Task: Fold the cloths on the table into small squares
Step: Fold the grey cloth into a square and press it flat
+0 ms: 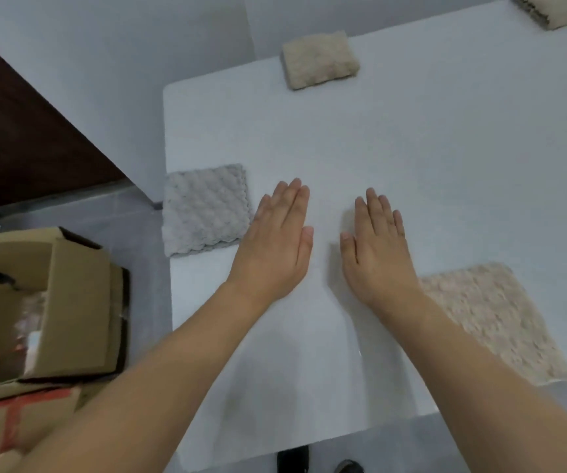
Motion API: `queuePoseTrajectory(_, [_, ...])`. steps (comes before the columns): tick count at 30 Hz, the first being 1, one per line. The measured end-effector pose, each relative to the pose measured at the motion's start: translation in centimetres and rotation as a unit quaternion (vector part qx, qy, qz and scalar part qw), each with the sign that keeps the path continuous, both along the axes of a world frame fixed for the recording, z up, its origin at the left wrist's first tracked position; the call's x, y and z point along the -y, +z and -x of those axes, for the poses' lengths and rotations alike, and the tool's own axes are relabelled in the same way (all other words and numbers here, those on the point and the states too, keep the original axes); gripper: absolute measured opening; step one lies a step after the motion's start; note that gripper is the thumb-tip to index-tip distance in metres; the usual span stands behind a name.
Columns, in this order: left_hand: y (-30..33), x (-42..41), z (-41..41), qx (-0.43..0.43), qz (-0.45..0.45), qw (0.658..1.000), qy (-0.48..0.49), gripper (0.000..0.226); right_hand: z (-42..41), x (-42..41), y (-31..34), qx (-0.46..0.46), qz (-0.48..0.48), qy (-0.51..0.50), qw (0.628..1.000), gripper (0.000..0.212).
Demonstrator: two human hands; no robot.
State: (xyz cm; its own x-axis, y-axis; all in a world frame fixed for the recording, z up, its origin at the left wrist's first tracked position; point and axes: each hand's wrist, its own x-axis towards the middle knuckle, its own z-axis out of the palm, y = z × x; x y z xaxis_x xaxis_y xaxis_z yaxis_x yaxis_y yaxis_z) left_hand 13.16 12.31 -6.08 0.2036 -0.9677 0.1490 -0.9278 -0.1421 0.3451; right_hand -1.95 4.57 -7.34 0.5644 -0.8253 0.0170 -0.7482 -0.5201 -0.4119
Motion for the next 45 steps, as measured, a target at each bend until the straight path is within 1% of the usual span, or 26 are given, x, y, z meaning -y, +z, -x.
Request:
queuePoseTrajectory(3, [0.6,-1.5,-3.0,-0.029,0.013,0.998,0.052,0.061,-2.9,-0.4,-0.1,0.026,-0.026,0.038,0.999,0.063])
queuePoseTrajectory(6, [0.9,-3.0,-6.1,-0.073,0.021,0.992,0.097,0.059,-5.9,-0.8,0.0,0.077,-0.078,0.062,0.992,0.057])
queuePoseTrajectory(10, [0.8,-4.6,-10.0,-0.110,0.046,0.982,0.145,0.057,-10.1,-1.1,0.6,0.153,-0.148,0.080,0.974,0.055])
queuePoseTrajectory(12, [0.8,-5.0,-11.5,-0.142,0.058,0.971,0.181,0.054,-12.0,-1.0,0.8,0.184,-0.176,0.082,0.964,0.054])
queuePoseTrajectory(15, [0.4,-5.3,-13.2,-0.220,0.063,0.945,0.233,0.053,-14.3,-0.8,0.7,0.219,-0.224,0.083,0.946,0.053])
queuePoseTrajectory(17, [0.0,-5.2,-14.0,-0.294,0.081,0.919,0.249,0.053,-15.5,-0.7,0.5,0.240,-0.245,0.088,0.935,0.052])
queuePoseTrajectory(21, [-0.9,-4.5,-15.3,-0.441,0.143,0.844,0.272,0.051,-16.9,-0.5,-0.1,0.288,-0.265,0.088,0.916,0.049])
queuePoseTrajectory(23, [-1.2,-4.1,-15.6,-0.478,0.171,0.817,0.271,0.053,-17.3,-0.3,-0.4,0.299,-0.263,0.098,0.912,0.049])
queuePoseTrajectory(25, [-1.5,-3.8,-15.8,-0.498,0.179,0.806,0.265,0.060,-17.7,-0.2,-0.7,0.302,-0.262,0.110,0.910,0.050])
queuePoseTrajectory(28, [-1.9,-3.8,-16.1,-0.494,0.169,0.815,0.252,0.061,-18.2,-0.1,-0.9,0.300,-0.260,0.116,0.910,0.052])
queuePoseTrajectory(30, [-2.0,-3.7,-16.1,-0.475,0.154,0.832,0.243,0.056,-18.5,0.0,-1.1,0.282,-0.239,0.118,0.922,0.053])
queuePoseTrajectory(31, [-2.2,-3.6,-16.2,-0.454,0.140,0.848,0.236,0.053,-18.6,0.0,-1.2,0.260,-0.216,0.122,0.933,0.054])
queuePoseTrajectory(32, [-2.3,-3.5,-16.2,-0.417,0.116,0.872,0.228,0.050,-18.8,0.0,-1.4,0.226,-0.180,0.130,0.949,0.056])
queuePoseTrajectory(34, [-2.9,-3.3,-16.4,-0.311,0.054,0.925,0.211,0.050,-19.2,-0.2,-2.0,0.130,-0.080,0.152,0.977,0.061])
queuePoseTrajectory(35, [-3.4,-3.4,-16.6,-0.270,0.030,0.940,0.206,0.051,-19.3,-0.5,-2.2,0.082,-0.033,0.153,0.984,0.063])
queuePoseTrajectory(36, [-3.8,-3.4,-16.8,-0.244,0.016,0.948,0.204,0.052,-19.4,-0.7,-2.5,0.041,0.001,0.143,0.989,0.065])
queuePoseTrajectory(38, [-4.5,-3.6,-17.0,-0.221,0.011,0.954,0.203,0.053,-19.5,-0.9,-2.7,-0.003,0.026,0.117,0.993,0.066])
queuePoseTrajectory(45, [-5.0,-3.2,-16.8,-0.163,0.009,0.965,0.204,0.056,-19.7,-1.2,-2.3,-0.023,0.040,0.111,0.993,0.068])
